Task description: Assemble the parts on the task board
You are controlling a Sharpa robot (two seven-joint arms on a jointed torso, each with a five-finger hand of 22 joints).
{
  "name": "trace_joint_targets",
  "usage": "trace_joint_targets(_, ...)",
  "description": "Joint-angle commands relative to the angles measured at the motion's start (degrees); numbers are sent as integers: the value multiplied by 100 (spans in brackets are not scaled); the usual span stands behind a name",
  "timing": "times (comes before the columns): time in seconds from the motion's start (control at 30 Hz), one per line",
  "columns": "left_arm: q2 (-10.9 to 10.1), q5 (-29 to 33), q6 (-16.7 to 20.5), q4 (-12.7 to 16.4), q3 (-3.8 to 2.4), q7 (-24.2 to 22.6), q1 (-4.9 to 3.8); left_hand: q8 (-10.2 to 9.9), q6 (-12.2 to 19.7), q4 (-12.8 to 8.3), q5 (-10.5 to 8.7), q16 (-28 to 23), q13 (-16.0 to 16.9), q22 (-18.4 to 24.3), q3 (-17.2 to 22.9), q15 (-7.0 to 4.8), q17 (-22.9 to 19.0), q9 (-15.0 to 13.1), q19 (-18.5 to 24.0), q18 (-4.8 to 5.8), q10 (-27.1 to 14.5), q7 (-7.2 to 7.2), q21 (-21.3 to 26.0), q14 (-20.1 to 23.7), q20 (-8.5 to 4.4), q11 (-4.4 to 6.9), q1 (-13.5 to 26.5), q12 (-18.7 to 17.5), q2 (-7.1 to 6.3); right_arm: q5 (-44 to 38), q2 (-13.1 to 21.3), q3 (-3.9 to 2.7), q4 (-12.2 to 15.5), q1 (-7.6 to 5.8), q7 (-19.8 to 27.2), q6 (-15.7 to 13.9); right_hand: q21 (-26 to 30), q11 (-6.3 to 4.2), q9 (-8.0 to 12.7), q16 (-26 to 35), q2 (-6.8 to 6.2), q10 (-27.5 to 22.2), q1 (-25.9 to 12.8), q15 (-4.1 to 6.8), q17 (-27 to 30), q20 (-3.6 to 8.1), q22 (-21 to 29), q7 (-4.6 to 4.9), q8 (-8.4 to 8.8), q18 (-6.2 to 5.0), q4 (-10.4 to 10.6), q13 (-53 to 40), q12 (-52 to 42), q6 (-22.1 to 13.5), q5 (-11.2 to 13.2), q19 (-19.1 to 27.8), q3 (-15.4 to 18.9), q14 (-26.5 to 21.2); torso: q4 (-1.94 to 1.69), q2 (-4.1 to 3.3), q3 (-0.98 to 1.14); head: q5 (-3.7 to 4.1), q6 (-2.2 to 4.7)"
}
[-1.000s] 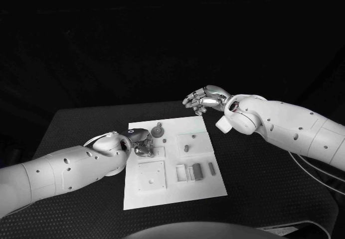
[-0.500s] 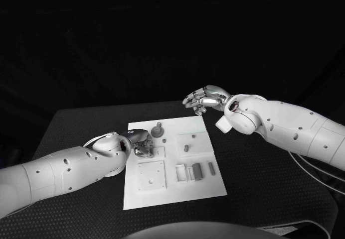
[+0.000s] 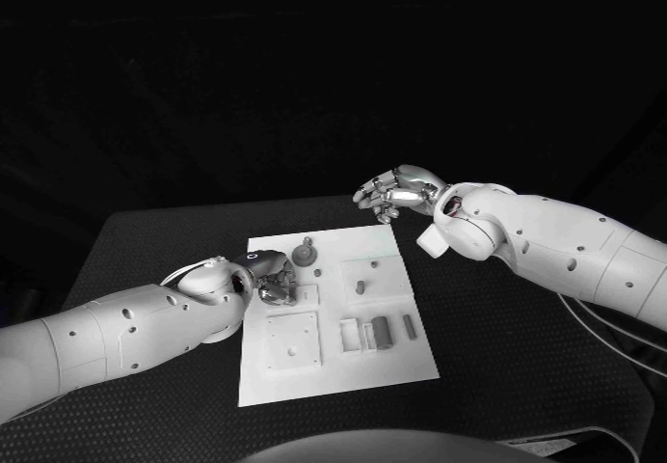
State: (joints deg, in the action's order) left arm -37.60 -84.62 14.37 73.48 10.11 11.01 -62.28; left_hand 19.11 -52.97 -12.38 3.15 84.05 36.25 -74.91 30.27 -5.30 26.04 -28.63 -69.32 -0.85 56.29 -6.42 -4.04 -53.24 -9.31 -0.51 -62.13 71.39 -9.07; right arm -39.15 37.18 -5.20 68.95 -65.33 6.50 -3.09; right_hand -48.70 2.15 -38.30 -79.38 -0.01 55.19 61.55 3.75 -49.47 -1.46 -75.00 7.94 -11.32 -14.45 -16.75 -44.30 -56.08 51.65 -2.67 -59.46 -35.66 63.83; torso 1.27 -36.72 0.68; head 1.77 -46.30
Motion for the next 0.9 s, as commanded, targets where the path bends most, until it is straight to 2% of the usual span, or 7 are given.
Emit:
trace_joint_targets(0.03,0,73,187,15,-2,-101,0,-33,160,4,-34,-15,10,-64,-29,36,4,15,-23,85,7,-106,9,-16,13,-52,7,-3,-68,4,-2,-1,5,4,62,74,19,-9,9,26,-17,8,-62,39,6,1,-65,51,27,-55,0,7,-20,1,-22,-39,19,-11,1,0,2,-5,0)
trace_joint_targets(0.3,-8,74,218,16,-2,-89,0,-62,204,9,-34,-13,14,-64,-28,48,5,27,-33,85,17,-122,8,-28,10,-67,4,3,-86,4,0,-1,8,4,60,73,19,-9,9,26,-17,7,-62,39,7,1,-65,51,27,-55,0,8,-21,1,-22,-39,18,-12,4,0,5,-8,0)
trace_joint_targets(0.67,-10,76,104,16,-2,-43,0,-67,205,61,-34,-21,15,-60,-85,62,3,28,-38,85,20,-131,13,-38,14,-77,99,2,-199,4,5,-1,10,4,60,75,20,-9,9,26,-17,7,-62,39,7,2,-65,51,28,-55,-1,9,-21,1,-22,-39,17,-12,5,1,4,-5,-2)
trace_joint_targets(0.9,-5,76,35,18,-2,-12,0,60,-11,88,-34,-26,16,-55,-81,14,4,-37,-43,85,24,-62,15,-45,5,-15,90,-4,-202,4,8,-1,11,4,60,78,20,-9,9,26,-17,7,-62,39,7,2,-65,51,27,-55,0,10,-21,2,-22,-39,17,-12,1,0,3,-2,-9)
